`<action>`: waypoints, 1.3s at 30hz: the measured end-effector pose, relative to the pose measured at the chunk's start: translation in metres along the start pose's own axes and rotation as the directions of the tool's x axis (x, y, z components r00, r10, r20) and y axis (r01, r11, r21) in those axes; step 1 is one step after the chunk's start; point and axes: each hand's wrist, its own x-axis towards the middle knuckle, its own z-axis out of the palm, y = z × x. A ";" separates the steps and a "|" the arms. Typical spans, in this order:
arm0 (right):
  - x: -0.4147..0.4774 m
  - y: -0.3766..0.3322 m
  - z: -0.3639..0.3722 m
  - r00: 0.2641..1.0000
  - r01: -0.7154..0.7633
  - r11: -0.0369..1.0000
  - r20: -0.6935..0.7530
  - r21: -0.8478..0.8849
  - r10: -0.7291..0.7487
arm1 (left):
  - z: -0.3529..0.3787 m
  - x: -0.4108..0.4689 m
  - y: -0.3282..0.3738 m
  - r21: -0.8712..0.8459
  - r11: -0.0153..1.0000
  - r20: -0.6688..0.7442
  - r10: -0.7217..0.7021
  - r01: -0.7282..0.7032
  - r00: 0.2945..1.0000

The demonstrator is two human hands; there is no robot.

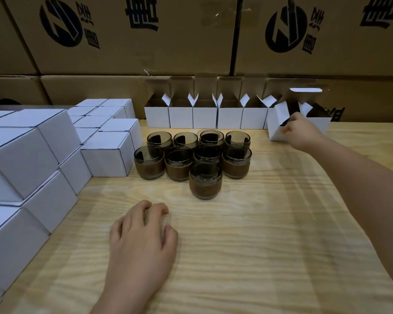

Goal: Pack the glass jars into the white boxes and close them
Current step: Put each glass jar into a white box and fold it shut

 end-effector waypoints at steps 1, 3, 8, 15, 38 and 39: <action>-0.003 -0.001 0.000 1.000 0.005 1.000 0.004 -0.015 -0.005 | 0.000 0.000 0.000 -0.007 1.000 -0.002 0.000 0.000 1.000; -0.012 -0.002 0.000 0.999 0.040 0.998 -0.013 -0.049 -0.041 | 0.000 -0.001 -0.001 -0.022 1.000 -0.005 -0.002 0.001 1.000; -0.037 -0.014 -0.012 0.984 0.043 0.998 -0.176 0.038 -0.036 | 0.003 -0.001 -0.003 -0.029 1.000 -0.025 0.005 -0.006 1.000; -0.113 -0.040 -0.050 0.922 0.119 0.990 -0.377 0.074 -0.083 | 0.001 0.001 -0.003 -0.050 0.999 -0.040 0.013 -0.015 0.999; -0.300 -0.153 0.005 0.648 0.713 0.697 -0.305 -0.081 -0.698 | -0.014 0.009 -0.003 -0.824 0.561 0.091 0.263 -0.076 0.961; -0.300 -0.152 0.006 0.620 0.734 0.676 -0.339 -0.066 -0.707 | -0.014 0.009 -0.004 -0.827 0.557 0.087 0.257 -0.074 0.962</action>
